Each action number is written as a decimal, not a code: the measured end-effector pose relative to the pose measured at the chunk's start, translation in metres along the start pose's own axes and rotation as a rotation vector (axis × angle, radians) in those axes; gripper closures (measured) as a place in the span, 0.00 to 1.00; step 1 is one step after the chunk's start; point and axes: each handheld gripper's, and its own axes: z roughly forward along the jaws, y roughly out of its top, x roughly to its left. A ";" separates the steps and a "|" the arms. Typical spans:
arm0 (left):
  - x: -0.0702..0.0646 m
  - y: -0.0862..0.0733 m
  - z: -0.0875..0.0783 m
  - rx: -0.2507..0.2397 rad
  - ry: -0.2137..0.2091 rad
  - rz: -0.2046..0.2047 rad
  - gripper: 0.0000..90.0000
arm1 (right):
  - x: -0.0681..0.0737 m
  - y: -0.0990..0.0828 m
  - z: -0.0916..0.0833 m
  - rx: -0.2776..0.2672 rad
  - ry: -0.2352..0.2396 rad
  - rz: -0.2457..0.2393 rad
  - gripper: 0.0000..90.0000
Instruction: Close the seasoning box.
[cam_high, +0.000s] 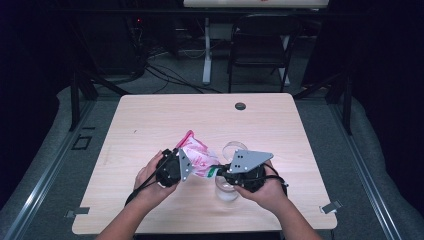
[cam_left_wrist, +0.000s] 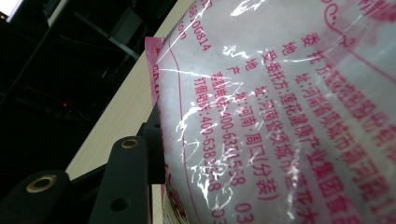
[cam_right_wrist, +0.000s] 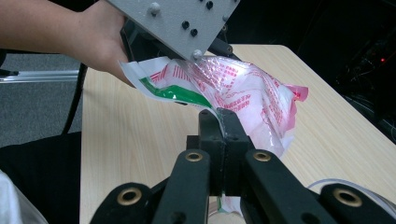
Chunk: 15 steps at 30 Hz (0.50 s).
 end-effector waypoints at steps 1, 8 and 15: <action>0.000 0.000 0.000 -0.008 0.007 0.007 0.62 | 0.000 0.000 0.000 -0.002 0.001 0.003 1.00; -0.001 0.004 -0.003 -0.017 0.052 0.053 0.62 | -0.002 -0.002 -0.003 -0.018 0.014 0.031 1.00; -0.007 0.006 -0.002 -0.022 0.091 0.095 0.63 | -0.004 -0.006 -0.005 -0.005 0.019 0.038 1.00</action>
